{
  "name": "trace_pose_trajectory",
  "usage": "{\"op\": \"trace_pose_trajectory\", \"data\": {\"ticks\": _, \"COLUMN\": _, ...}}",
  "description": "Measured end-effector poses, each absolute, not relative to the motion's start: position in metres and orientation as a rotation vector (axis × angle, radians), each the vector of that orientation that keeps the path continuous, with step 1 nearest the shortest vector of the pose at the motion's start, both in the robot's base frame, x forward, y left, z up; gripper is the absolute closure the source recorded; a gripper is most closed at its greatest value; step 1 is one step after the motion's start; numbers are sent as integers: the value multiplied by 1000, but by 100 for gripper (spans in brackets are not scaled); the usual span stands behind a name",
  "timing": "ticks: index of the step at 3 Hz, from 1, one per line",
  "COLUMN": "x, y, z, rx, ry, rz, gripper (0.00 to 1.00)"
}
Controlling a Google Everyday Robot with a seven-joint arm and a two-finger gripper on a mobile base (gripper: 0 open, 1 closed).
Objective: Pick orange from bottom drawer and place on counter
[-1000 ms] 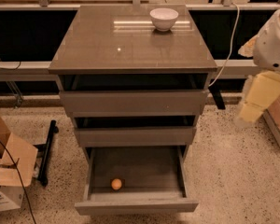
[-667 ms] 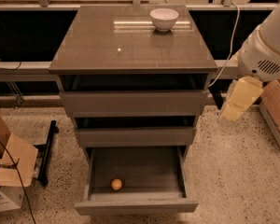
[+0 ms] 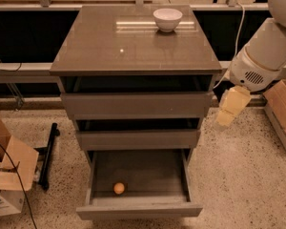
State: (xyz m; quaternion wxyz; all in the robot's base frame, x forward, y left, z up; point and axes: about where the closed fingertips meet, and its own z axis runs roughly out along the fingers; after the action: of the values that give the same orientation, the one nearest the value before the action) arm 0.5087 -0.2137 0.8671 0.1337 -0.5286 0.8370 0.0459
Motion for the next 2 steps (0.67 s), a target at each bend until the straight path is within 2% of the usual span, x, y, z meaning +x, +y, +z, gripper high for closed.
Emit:
{"op": "trace_pose_trajectory", "data": {"ticks": 1, "x": 508, "y": -216, "z": 860, "rx": -1435, "ry": 2462, "rz": 140, "gripper": 0}}
{"op": "trace_pose_trajectory", "data": {"ticks": 2, "x": 518, "y": -207, "z": 823, "rx": -1292, "ry": 2486, "rz": 258, "gripper": 0}}
